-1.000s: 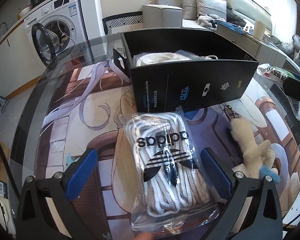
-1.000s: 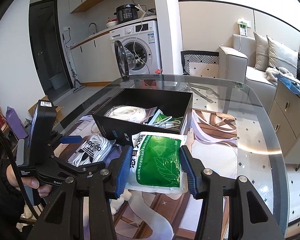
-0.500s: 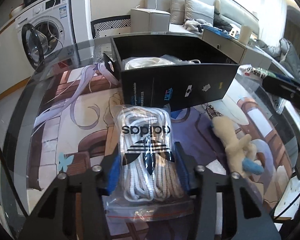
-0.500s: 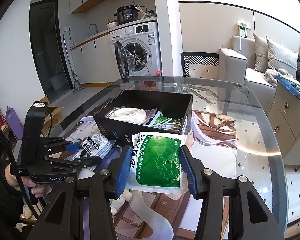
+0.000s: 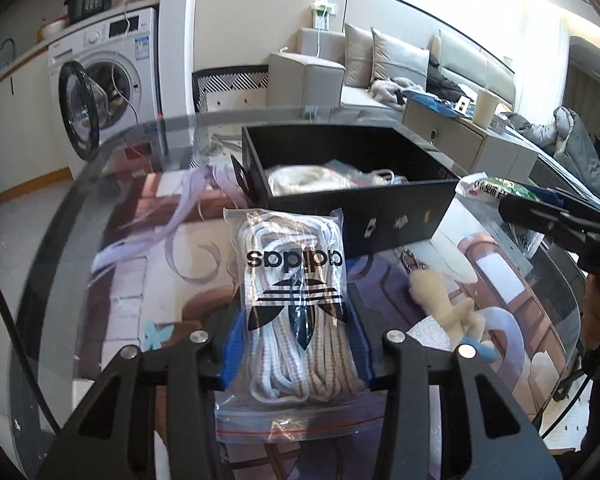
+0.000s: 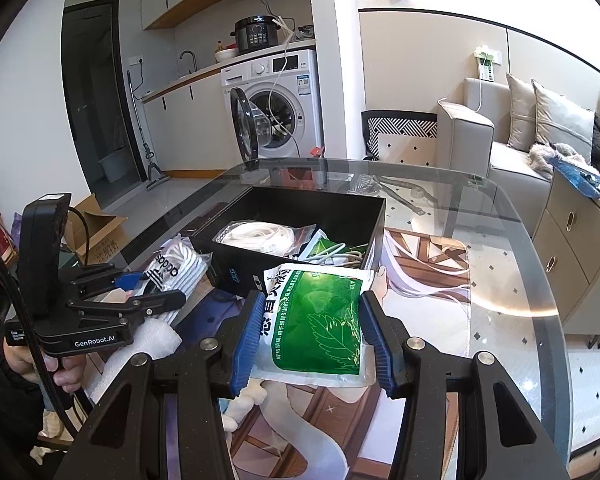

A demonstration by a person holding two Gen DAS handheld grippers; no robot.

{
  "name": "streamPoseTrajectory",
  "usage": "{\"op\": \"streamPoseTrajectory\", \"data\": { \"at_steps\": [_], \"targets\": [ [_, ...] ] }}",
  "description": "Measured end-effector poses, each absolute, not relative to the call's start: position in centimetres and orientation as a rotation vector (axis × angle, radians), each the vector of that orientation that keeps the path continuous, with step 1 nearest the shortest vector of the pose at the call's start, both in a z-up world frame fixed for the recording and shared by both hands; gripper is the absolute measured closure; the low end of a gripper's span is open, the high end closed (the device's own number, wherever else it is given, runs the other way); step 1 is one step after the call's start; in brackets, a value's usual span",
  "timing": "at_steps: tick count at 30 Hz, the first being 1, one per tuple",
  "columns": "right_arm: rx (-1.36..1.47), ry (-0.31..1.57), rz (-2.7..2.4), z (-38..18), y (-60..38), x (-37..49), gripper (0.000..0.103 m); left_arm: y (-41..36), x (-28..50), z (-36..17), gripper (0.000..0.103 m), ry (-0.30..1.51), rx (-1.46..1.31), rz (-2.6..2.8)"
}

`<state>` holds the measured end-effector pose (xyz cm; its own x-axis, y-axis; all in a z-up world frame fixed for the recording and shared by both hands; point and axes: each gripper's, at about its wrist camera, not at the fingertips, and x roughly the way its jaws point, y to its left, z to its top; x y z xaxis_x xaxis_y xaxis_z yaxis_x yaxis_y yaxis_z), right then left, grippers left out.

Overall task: Organize soft objects
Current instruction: 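Lift the adidas bag with the left tool while the right tool carries the green packet over the box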

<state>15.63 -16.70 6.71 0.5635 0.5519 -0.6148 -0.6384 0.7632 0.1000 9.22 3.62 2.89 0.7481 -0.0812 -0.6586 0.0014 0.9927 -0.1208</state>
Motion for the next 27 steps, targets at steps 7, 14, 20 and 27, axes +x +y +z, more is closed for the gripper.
{"op": "streamPoseTrajectory", "data": {
  "at_steps": [7,14,20,27],
  "targets": [
    [-0.136,0.663,0.703,7.1,-17.0,15.5,0.054,3.4,9.2,3.6,0.059,0.690,-0.115,-0.046],
    [-0.129,0.654,0.701,7.3,-17.2,15.7,0.054,3.3,9.4,4.6,0.059,0.662,-0.128,-0.051],
    [-0.129,0.644,0.702,7.5,-17.3,15.6,0.054,2.7,9.8,5.3,0.059,0.643,-0.117,-0.073],
    [-0.129,0.631,0.707,8.0,-17.0,15.9,0.054,2.2,11.3,6.5,0.059,0.619,-0.114,-0.079]
  ]
}}
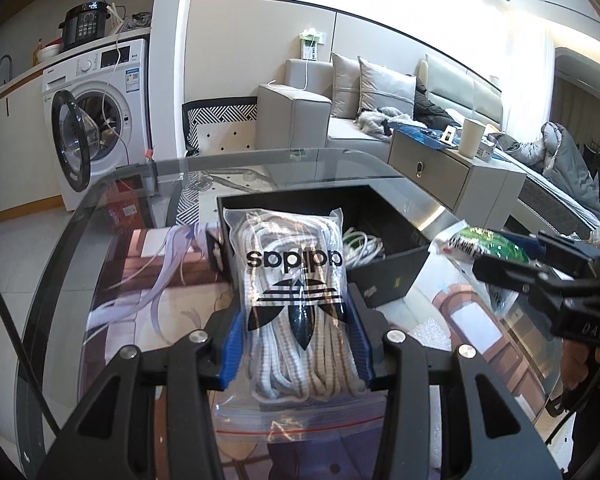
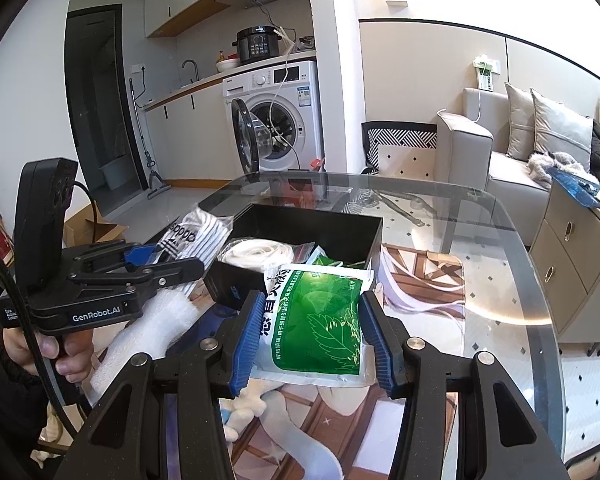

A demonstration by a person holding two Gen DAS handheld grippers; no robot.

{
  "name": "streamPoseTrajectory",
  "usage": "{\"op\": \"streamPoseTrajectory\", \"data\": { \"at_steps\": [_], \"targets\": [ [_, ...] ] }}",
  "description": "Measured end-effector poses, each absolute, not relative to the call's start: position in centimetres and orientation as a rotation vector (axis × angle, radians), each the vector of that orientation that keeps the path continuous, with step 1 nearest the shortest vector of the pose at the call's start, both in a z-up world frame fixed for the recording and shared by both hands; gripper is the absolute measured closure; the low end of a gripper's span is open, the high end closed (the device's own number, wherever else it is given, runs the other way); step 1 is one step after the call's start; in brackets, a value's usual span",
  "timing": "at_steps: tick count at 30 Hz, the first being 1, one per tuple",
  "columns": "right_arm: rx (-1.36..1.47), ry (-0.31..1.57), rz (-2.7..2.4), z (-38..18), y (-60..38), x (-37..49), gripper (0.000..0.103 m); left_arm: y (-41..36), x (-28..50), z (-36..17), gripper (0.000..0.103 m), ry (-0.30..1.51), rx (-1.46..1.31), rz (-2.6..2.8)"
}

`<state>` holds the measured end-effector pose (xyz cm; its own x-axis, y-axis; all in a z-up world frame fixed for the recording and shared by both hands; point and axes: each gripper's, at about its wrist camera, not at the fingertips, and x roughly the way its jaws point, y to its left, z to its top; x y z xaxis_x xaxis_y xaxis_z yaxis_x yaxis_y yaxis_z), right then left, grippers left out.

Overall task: Organize soft objects
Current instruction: 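Lift the adidas bag with the left tool while the right tool carries the green packet over the box, then open the left tool over the box while the right tool releases the green packet inside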

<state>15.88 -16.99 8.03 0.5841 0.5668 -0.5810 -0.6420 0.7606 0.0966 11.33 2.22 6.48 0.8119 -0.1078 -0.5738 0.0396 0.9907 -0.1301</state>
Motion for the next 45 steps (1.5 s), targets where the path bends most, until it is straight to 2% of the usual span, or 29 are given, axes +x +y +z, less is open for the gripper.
{"op": "streamPoseTrajectory", "data": {
  "at_steps": [12,41,44,45],
  "targets": [
    [-0.133,0.614,0.729,8.6,-15.2,18.2,0.054,1.8,14.4,7.6,0.059,0.606,-0.116,-0.111],
    [-0.151,0.651,0.741,7.2,-12.4,22.8,0.054,2.8,19.1,6.3,0.058,0.658,-0.156,-0.118],
    [-0.151,0.646,0.745,7.1,-12.3,23.2,0.049,2.9,19.3,6.3,0.057,0.664,-0.162,-0.119],
    [-0.152,0.642,0.744,7.1,-12.3,23.2,0.045,2.9,19.4,6.3,0.051,0.665,-0.163,-0.119]
  ]
}}
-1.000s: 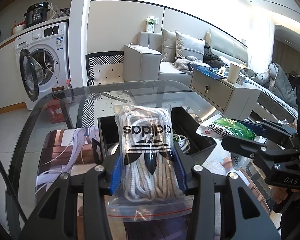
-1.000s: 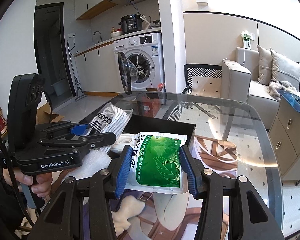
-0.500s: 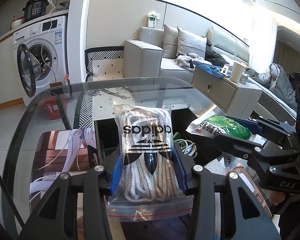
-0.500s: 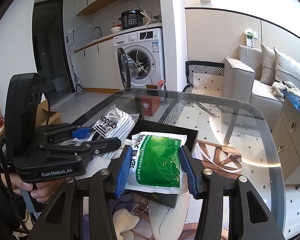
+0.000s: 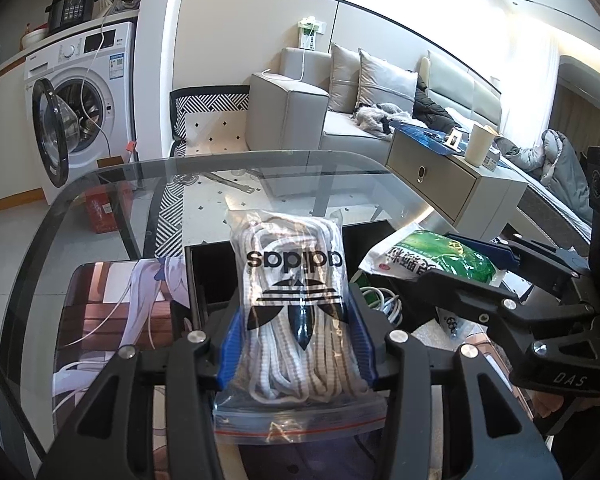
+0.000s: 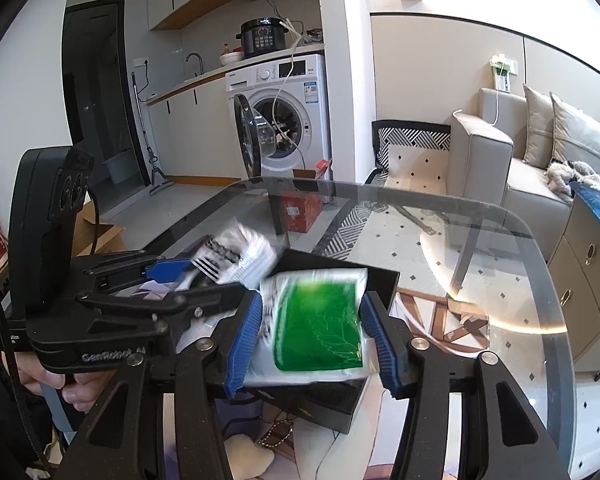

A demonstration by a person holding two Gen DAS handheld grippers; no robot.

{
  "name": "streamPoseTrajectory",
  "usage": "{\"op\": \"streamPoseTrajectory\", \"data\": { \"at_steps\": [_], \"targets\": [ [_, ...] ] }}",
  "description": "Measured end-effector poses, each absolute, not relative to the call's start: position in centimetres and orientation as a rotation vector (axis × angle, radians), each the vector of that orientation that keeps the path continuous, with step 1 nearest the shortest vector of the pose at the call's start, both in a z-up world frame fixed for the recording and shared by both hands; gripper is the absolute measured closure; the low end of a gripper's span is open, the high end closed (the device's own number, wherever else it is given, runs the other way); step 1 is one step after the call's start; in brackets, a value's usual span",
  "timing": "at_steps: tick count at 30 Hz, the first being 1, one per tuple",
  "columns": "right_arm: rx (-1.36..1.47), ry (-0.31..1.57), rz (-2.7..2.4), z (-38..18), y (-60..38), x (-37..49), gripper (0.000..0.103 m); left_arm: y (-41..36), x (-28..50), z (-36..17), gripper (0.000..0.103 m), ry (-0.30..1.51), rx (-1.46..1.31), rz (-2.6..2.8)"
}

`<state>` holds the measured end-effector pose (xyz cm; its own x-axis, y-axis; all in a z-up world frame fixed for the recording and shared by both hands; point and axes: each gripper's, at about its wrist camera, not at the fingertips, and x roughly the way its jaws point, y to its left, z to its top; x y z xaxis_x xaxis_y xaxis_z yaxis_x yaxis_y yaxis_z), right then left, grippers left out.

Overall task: Organize soft objects
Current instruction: 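Open the left tool over the box while the right tool releases the green packet inside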

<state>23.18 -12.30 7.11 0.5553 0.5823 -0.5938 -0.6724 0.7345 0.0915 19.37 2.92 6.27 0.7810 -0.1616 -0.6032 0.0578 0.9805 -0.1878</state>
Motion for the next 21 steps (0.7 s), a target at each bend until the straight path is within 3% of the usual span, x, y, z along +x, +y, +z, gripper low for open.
{"op": "streamPoseTrajectory", "data": {
  "at_steps": [1,2,4,9,17,21],
  "targets": [
    [-0.152,0.640,0.744,7.1,-12.3,23.2,0.041,2.9,19.4,6.3,0.045,0.664,-0.161,-0.115],
    [-0.150,0.635,0.744,7.1,-12.4,23.1,0.035,3.0,19.3,6.2,0.033,0.663,-0.160,-0.112],
    [-0.147,0.629,0.742,7.2,-12.7,23.0,0.035,3.0,19.1,6.3,0.019,0.658,-0.153,-0.105],
    [-0.132,0.618,0.726,7.6,-13.6,23.0,0.026,3.0,18.7,6.4,0.005,0.653,-0.137,-0.087],
    [-0.113,0.608,0.720,8.0,-15.0,21.9,0.003,3.4,17.5,6.6,0.000,0.643,-0.126,-0.074],
    [-0.110,0.620,0.713,7.8,-15.6,21.3,0.001,3.4,16.5,6.4,0.000,0.642,-0.115,-0.058]
  ]
}}
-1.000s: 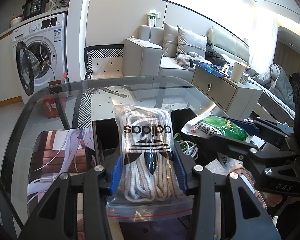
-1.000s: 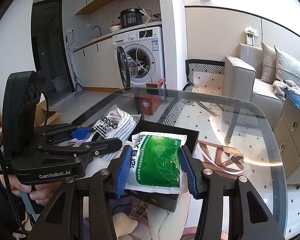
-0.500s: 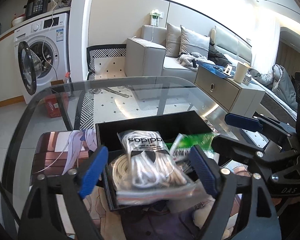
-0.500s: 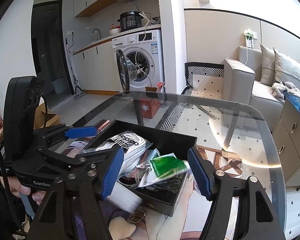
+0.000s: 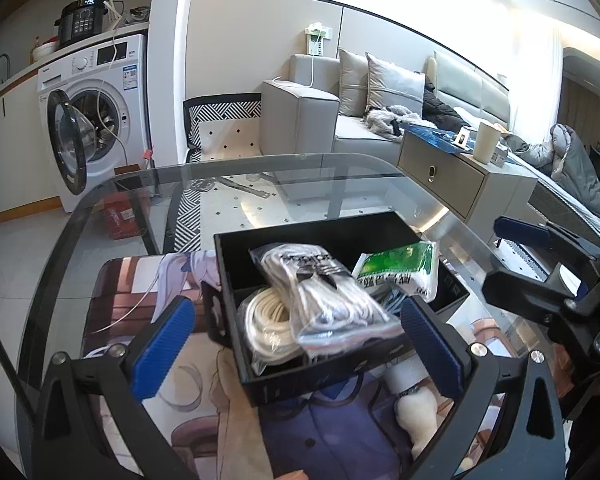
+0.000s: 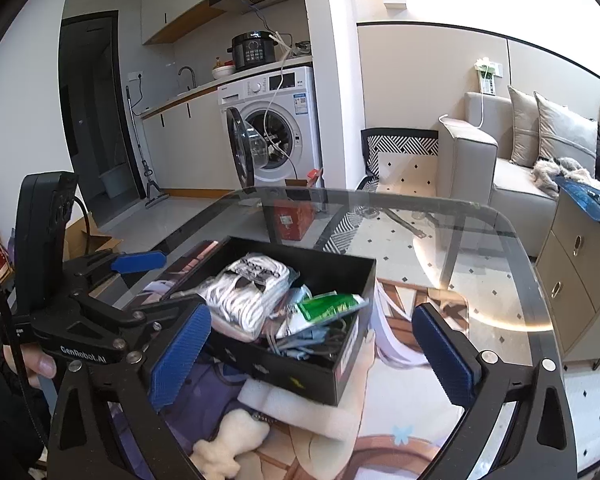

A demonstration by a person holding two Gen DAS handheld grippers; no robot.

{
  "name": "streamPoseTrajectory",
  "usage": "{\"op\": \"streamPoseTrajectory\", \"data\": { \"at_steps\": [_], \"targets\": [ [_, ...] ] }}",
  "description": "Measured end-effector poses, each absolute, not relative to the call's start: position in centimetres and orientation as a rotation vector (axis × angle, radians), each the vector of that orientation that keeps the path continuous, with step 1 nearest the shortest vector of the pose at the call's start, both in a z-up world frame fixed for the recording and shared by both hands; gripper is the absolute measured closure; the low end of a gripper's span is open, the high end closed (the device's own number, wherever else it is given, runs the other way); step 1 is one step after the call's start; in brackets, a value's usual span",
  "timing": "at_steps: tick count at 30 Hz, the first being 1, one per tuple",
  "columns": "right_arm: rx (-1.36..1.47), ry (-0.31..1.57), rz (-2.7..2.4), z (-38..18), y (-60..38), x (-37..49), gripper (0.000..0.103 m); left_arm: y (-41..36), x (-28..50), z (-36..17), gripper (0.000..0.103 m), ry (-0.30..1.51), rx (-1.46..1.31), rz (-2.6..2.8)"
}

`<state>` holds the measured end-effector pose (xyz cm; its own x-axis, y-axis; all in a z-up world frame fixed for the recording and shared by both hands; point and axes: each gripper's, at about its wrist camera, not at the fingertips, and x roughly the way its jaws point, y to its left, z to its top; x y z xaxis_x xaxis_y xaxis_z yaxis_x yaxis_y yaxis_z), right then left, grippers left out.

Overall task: Organize soft objects
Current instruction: 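Open the left tool over the box while the right tool releases the green packet inside, then close the left tool on the white plush toy while the right tool approaches the white foam tube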

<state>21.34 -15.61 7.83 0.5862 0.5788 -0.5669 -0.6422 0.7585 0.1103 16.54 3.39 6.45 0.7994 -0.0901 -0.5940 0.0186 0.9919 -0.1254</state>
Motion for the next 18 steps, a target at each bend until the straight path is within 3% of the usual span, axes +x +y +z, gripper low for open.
{"op": "streamPoseTrajectory", "data": {
  "at_steps": [18],
  "targets": [
    [-0.111,0.672,0.691,6.2,-17.9,18.0,0.001,3.0,12.4,5.9,0.000,0.636,-0.101,-0.035]
  ]
}}
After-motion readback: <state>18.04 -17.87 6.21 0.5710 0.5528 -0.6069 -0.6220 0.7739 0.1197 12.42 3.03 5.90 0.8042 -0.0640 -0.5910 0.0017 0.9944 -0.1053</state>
